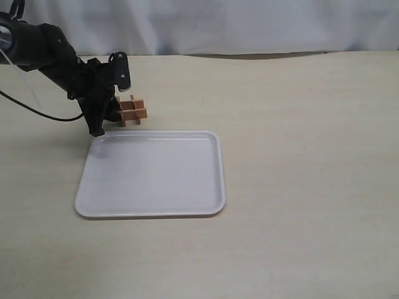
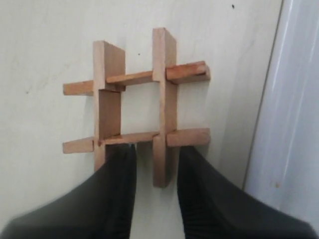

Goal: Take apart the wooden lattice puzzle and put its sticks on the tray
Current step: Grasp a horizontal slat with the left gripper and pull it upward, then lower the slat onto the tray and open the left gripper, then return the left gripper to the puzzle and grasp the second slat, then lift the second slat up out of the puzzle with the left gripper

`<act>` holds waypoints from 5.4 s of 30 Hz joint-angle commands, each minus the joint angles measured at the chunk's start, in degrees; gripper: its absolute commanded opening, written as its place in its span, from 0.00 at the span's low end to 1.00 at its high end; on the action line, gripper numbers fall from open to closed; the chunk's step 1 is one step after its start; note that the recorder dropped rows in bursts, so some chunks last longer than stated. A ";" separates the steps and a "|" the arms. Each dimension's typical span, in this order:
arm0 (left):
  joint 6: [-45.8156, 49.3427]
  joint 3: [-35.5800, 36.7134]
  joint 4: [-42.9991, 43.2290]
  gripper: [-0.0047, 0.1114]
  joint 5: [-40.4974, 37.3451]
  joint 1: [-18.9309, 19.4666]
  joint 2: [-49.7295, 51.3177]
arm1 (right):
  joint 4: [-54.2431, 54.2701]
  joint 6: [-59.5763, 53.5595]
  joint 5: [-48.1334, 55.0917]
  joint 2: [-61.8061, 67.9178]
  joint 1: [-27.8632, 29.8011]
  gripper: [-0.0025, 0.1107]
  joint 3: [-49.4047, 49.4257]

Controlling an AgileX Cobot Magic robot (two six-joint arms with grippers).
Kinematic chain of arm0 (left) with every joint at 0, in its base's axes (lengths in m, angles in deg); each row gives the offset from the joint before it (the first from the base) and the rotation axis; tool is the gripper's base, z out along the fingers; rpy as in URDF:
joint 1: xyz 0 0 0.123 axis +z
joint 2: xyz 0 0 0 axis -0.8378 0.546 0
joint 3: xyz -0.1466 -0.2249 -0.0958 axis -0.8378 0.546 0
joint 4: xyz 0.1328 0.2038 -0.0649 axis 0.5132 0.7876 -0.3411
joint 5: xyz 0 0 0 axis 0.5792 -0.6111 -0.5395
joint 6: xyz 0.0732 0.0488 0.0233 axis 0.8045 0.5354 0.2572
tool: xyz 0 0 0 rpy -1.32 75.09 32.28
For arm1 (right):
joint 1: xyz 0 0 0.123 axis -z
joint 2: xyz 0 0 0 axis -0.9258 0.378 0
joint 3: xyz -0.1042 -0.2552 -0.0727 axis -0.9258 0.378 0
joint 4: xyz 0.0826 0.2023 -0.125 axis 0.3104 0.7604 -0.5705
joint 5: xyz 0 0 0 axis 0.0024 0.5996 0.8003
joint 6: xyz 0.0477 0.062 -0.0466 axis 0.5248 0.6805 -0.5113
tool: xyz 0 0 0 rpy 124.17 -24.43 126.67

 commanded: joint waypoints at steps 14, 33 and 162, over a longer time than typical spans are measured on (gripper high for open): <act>-0.67 -0.66 -3.77 0.04 -3.85 -0.29 -0.52 | 0.08 0.19 -0.21 -0.22 0.34 0.06 0.09; -2.40 -0.66 -3.88 0.04 -17.51 -4.20 -12.21 | 0.08 0.19 -0.21 -0.22 0.34 0.06 0.09; -2.26 -6.07 -13.16 0.04 -14.68 2.78 -4.66 | 0.08 0.19 -0.21 -0.22 0.34 0.06 0.09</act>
